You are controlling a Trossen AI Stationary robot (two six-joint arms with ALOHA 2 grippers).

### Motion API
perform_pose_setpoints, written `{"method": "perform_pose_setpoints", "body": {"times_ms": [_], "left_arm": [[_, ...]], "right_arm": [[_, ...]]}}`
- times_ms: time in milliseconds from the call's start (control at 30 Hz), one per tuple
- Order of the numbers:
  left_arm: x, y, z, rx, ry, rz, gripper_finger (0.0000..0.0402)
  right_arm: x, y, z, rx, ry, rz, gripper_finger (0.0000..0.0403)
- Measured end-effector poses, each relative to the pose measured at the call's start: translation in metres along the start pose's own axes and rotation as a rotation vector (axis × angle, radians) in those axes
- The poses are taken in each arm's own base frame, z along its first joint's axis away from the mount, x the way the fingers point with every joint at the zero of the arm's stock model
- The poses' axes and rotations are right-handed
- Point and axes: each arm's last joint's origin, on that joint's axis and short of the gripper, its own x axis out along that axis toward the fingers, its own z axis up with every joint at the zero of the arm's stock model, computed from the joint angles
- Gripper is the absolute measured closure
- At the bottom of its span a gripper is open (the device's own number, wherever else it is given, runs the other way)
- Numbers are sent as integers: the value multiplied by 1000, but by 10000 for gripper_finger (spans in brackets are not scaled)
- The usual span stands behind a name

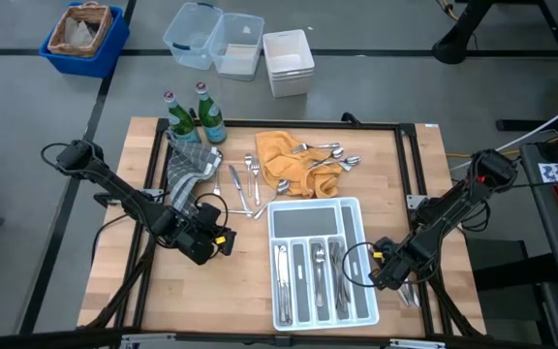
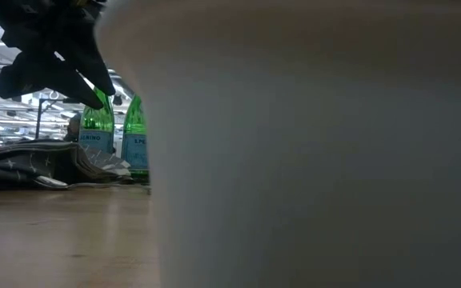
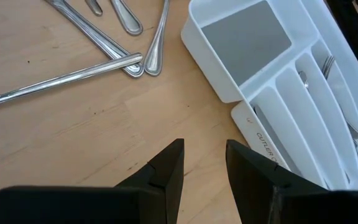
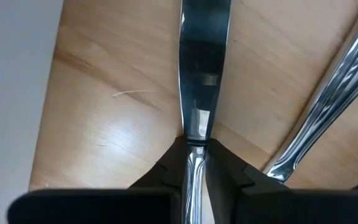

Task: Sort silverware
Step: Put the table knife into the silverware tray

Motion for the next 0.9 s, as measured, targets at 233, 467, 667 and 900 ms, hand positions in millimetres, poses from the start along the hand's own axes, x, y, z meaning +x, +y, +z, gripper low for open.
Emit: {"method": "perform_pose_setpoints", "body": {"times_ms": [233,467,667,900], "left_arm": [[0,0,0,1,0,2,293],[0,0,0,2,0,3,292],[0,0,0,3,0,3,292],[0,0,0,45,1,3,292]], "right_arm": [[-6,-1,7,30,1,9,358],[-12,0,20,52,2,37,357],[-20,-3,29,52,73,27,357],[-30,-6,33,42,101,53,357]]}}
